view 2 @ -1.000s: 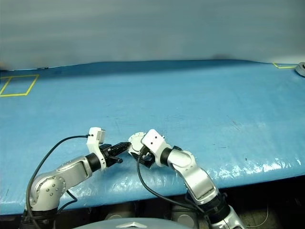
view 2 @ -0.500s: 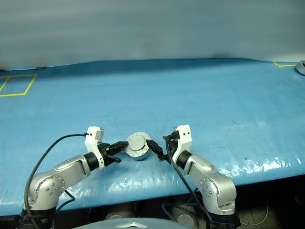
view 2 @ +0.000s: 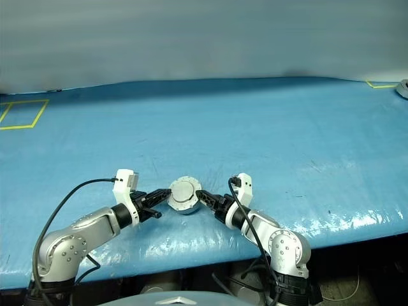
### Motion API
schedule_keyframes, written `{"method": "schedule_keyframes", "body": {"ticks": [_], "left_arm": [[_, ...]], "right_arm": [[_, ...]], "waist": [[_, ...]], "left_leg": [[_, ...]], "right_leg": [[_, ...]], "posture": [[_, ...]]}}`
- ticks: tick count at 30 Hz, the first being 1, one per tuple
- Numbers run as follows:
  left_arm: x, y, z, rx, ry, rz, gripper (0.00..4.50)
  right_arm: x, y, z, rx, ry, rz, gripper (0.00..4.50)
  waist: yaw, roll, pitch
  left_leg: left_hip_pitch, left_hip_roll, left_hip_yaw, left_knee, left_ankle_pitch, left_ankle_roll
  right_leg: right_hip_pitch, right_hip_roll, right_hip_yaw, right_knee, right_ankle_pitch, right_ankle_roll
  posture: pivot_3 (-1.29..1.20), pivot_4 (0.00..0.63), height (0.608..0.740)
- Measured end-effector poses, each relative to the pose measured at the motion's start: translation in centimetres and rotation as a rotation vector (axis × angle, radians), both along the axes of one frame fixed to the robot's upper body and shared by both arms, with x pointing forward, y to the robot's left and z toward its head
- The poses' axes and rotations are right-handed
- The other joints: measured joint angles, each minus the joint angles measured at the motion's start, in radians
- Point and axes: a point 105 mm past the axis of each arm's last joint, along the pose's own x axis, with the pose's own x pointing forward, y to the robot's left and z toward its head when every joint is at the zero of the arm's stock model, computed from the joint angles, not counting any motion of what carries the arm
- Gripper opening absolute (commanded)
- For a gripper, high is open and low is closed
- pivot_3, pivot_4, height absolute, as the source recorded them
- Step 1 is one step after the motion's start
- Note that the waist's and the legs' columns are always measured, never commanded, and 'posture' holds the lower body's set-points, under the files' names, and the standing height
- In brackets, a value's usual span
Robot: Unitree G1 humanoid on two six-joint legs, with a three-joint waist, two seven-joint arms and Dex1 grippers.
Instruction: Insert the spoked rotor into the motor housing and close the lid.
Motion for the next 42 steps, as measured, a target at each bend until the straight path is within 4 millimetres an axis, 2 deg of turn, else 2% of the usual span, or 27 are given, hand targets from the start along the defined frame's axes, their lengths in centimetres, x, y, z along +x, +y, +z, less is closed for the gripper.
{"method": "schedule_keyframes", "body": {"ticks": [2,4,20,28,33,36,42], "left_arm": [[0.0,0.0,0.0,0.002,-0.005,-0.003,0.00],[0.0,0.2,-0.1,0.008,-0.002,0.003,0.00],[0.2,0.8,-0.3,0.038,-0.014,0.024,0.00],[0.3,0.6,-0.2,0.035,-0.021,0.019,0.00],[0.3,0.6,-0.3,0.036,-0.019,0.025,0.00],[0.3,0.6,-0.3,0.034,-0.019,0.025,0.00],[0.3,0.6,-0.2,0.031,-0.025,0.024,0.00]], "right_arm": [[-0.1,0.2,0.1,0.022,0.012,0.007,1.84],[-0.2,0.5,0.5,0.054,0.011,0.014,1.32],[0.1,1.5,1.1,0.118,0.026,0.002,1.25],[0.1,1.6,-0.2,0.086,0.075,-0.017,3.81],[0.3,1.7,0.0,0.100,0.078,-0.015,3.81],[0.2,1.7,-0.1,0.120,0.094,-0.018,3.18],[0.1,1.8,0.1,0.197,0.120,-0.013,1.25]], "waist": [[-0.001,0.000,0.000],[-0.007,0.001,0.000],[-0.017,0.001,-0.001],[-0.022,0.001,-0.001],[-0.021,0.000,-0.001],[-0.021,0.000,-0.001],[-0.022,0.001,-0.001]], "left_leg": [[0.000,0.000,0.000,0.000,0.000,0.000],[0.001,0.001,0.000,0.000,0.000,0.000],[0.001,0.001,0.000,0.000,0.000,0.000],[0.001,0.001,0.001,-0.002,0.000,0.000],[0.001,0.001,0.000,-0.001,0.000,0.000],[0.001,0.001,0.000,-0.002,0.000,0.000],[0.001,0.002,0.001,-0.003,0.000,0.000]], "right_leg": [[0.000,0.000,0.000,0.000,0.000,0.000],[0.001,0.000,0.000,0.000,0.000,0.000],[0.000,0.000,0.000,0.000,0.000,0.000],[0.000,0.000,0.001,0.000,0.000,0.001],[0.000,0.000,0.000,-0.001,0.000,0.000],[0.000,0.000,0.000,-0.001,0.000,0.000],[0.000,0.000,0.000,-0.001,0.000,0.000]], "posture": [[0.00,0.150,0.740],[0.00,0.150,0.740],[0.00,0.150,0.740],[0.00,0.150,0.740],[0.00,0.150,0.740],[0.00,0.150,0.740],[0.00,0.150,0.740]]}}
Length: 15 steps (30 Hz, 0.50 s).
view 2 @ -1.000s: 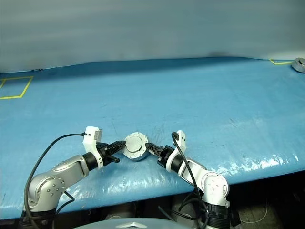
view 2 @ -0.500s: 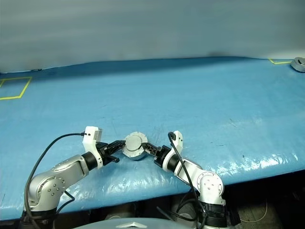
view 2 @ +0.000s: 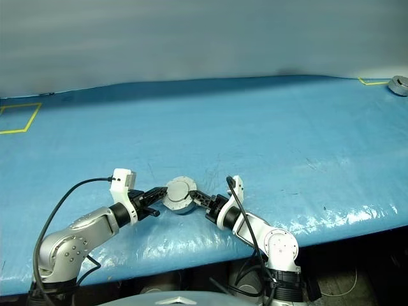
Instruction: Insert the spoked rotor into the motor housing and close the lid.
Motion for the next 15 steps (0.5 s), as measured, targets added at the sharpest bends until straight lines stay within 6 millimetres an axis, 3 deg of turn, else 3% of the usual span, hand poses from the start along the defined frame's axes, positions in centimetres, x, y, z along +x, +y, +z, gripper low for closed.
{"method": "schedule_keyframes", "body": {"ticks": [11,14,15], "left_arm": [[0.3,0.3,0.1,0.010,-0.050,0.014,0.00],[0.8,0.3,0.2,-0.087,-0.051,0.091,0.58],[1.1,0.6,0.3,-0.136,-0.050,0.135,0.96]], "right_arm": [[-0.3,0.1,0.2,0.040,0.024,-0.002,1.16],[-0.4,0.1,0.2,0.054,0.030,-0.012,1.16],[-0.4,0.0,0.2,0.060,0.034,-0.017,1.16]], "waist": [[0.000,0.000,0.000],[0.000,-0.001,0.001],[0.001,-0.001,0.001]], "left_leg": [[0.000,0.000,0.001,-0.003,0.000,0.000],[-0.001,0.000,0.000,-0.004,0.000,0.000],[-0.002,0.000,0.000,-0.005,0.000,0.000]], "right_leg": [[-0.001,0.000,0.000,0.000,0.000,0.000],[-0.003,0.000,0.000,-0.001,0.001,0.002],[-0.003,-0.001,0.000,-0.001,0.001,0.002]], "posture": [[0.00,0.150,0.740],[0.00,0.150,0.740],[0.00,0.150,0.740]]}}
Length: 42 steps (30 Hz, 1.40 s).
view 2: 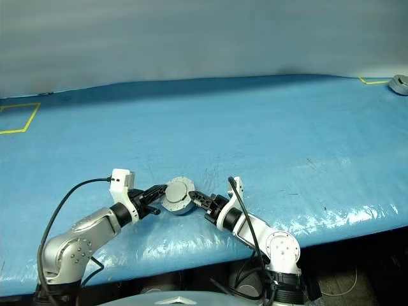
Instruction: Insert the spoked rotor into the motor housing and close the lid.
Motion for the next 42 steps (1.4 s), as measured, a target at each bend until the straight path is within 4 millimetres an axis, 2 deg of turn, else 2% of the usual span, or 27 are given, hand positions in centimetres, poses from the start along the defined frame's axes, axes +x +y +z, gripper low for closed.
{"method": "schedule_keyframes", "body": {"ticks": [5,10,11,17,23,34,40,42], "left_arm": [[0.8,1.8,1.2,-0.112,-0.017,0.138,2.65],[1.0,2.7,1.9,-0.330,0.000,0.251,4.34],[0.9,2.7,1.8,-0.375,0.016,0.261,4.48],[0.5,1.6,2.2,-0.563,0.054,0.252,4.50],[-0.1,-0.3,2.0,-0.759,0.136,0.213,4.50],[-0.2,-1.8,3.1,-0.902,0.116,0.168,4.50],[-0.1,-2.4,3.8,-0.981,0.095,0.140,4.50],[-0.1,-2.3,3.9,-1.000,0.094,0.144,4.13]], "right_arm": [[0.3,-0.4,0.2,0.030,0.020,-0.050,1.16],[1.5,-1.9,0.8,0.076,0.041,-0.173,1.16],[1.9,-2.3,1.0,0.085,0.042,-0.202,1.16],[3.6,-3.3,2.4,0.117,0.012,-0.294,1.16],[4.9,-2.1,5.0,0.156,-0.062,-0.271,1.16],[4.0,1.5,6.5,0.194,-0.076,-0.131,1.16],[3.1,2.6,6.7,0.205,-0.061,-0.076,1.16],[3.0,2.7,6.6,0.204,-0.056,-0.070,1.16]], "waist": [[0.002,-0.001,0.001],[0.013,-0.005,0.004],[0.015,-0.006,0.006],[0.010,-0.007,0.010],[0.010,-0.007,0.011],[0.011,-0.007,0.011],[0.011,-0.007,0.011],[0.011,-0.007,0.011]], "left_leg": [[0.000,0.000,0.000,-0.002,0.000,0.000],[-0.002,-0.002,-0.001,-0.002,0.000,0.000],[-0.003,-0.002,-0.001,-0.002,0.000,0.000],[-0.004,-0.002,0.000,-0.003,0.000,0.000],[-0.004,-0.002,0.000,-0.004,0.001,-0.001],[-0.004,-0.002,0.001,-0.004,0.002,-0.003],[-0.004,-0.002,0.002,-0.004,0.002,-0.003],[-0.004,-0.002,0.002,-0.004,0.002,-0.003]], "right_leg": [[-0.001,0.000,0.000,0.000,0.000,0.000],[0.000,0.000,-0.001,-0.004,0.001,0.001],[-0.001,0.000,-0.001,-0.004,0.001,0.002],[-0.002,0.001,0.000,-0.006,0.004,-0.003],[-0.002,0.001,0.000,-0.008,0.004,-0.003],[-0.002,0.001,0.000,-0.009,0.004,-0.003],[-0.002,0.001,0.000,-0.009,0.004,-0.003],[-0.002,0.001,0.000,-0.009,0.004,-0.003]], "posture": [[0.00,0.150,0.740],[0.00,0.150,0.740],[0.00,0.150,0.740],[0.00,0.150,0.740],[0.00,0.150,0.740],[0.00,0.150,0.740],[0.00,0.150,0.740],[0.00,0.150,0.740]]}}
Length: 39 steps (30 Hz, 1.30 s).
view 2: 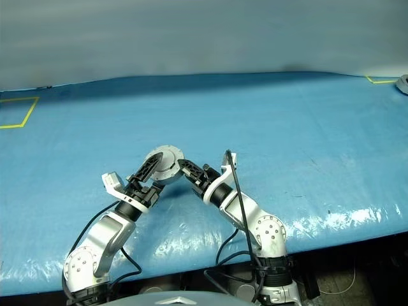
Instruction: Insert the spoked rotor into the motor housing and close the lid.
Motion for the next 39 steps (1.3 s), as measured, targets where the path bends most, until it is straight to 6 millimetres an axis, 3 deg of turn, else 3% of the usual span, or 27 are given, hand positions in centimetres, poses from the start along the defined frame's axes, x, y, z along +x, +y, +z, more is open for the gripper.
{"method": "schedule_keyframes", "body": {"ticks": [6,12,16,19,23,27,33,39], "left_arm": [[-0.1,0.3,-0.4,-0.047,0.021,0.011,2.37],[0.1,0.5,-0.5,-0.028,0.028,0.014,2.37],[0.7,1.0,-0.8,0.022,0.039,0.024,2.37],[2.0,1.5,-1.1,0.086,0.049,0.030,2.37],[4.5,1.9,-1.4,0.187,0.048,0.039,2.37],[7.4,2.2,-1.5,0.279,0.047,0.035,2.37],[12.3,2.0,-2.3,0.373,0.093,0.045,2.37],[15.2,1.8,-2.6,0.413,0.121,0.065,2.37]], "right_arm": [[-0.2,0.2,0.2,-0.016,-0.029,0.003,1.16],[-0.9,-0.4,0.3,-0.053,-0.090,-0.010,3.19],[-1.3,-2.9,-0.8,-0.458,-0.348,-0.025,4.49],[-2.0,-4.4,-2.5,-0.781,-0.564,0.013,4.50],[-3.4,-4.5,-4.1,-0.953,-0.772,0.066,4.50],[-3.9,-4.6,-4.6,-1.029,-0.901,0.045,4.50],[-2.9,-5.6,-5.4,-1.200,-1.017,-0.097,4.50],[-2.6,-6.1,-6.0,-1.246,-1.005,-0.149,4.50]], "waist": [[0.000,0.000,0.000],[0.001,0.000,0.000],[0.005,0.000,0.000],[0.011,0.000,0.000],[0.014,-0.001,0.000],[0.015,-0.003,0.000],[0.015,-0.005,0.001],[0.011,-0.007,0.002]], "left_leg": [[0.000,0.000,0.000,0.001,0.000,0.000],[0.000,0.000,0.001,0.002,0.000,0.001],[0.000,-0.002,0.000,0.007,-0.001,0.002],[0.000,-0.005,0.001,0.011,-0.001,0.001],[0.000,-0.003,0.002,0.015,0.000,-0.001],[0.000,-0.004,0.001,0.017,0.001,-0.001],[0.000,-0.007,0.001,0.018,0.002,-0.002],[0.000,-0.006,0.000,0.016,0.002,-0.002]], "right_leg": [[0.000,0.000,0.000,0.000,0.000,0.000],[0.001,0.000,0.000,0.000,0.000,0.001],[0.003,0.001,0.000,0.000,0.001,0.002],[0.005,0.002,-0.001,0.001,0.001,0.004],[0.004,0.003,-0.001,0.006,0.000,0.006],[0.005,0.002,-0.001,0.009,0.000,0.008],[0.004,0.002,0.000,0.010,0.004,0.007],[0.002,0.002,0.001,0.010,0.004,0.004]], "posture": [[0.00,0.150,0.740],[0.00,0.150,0.740],[0.00,0.150,0.740],[0.00,0.150,0.740],[0.00,0.150,0.740],[0.00,0.150,0.740],[0.00,0.150,0.740],[0.00,0.150,0.740]]}}
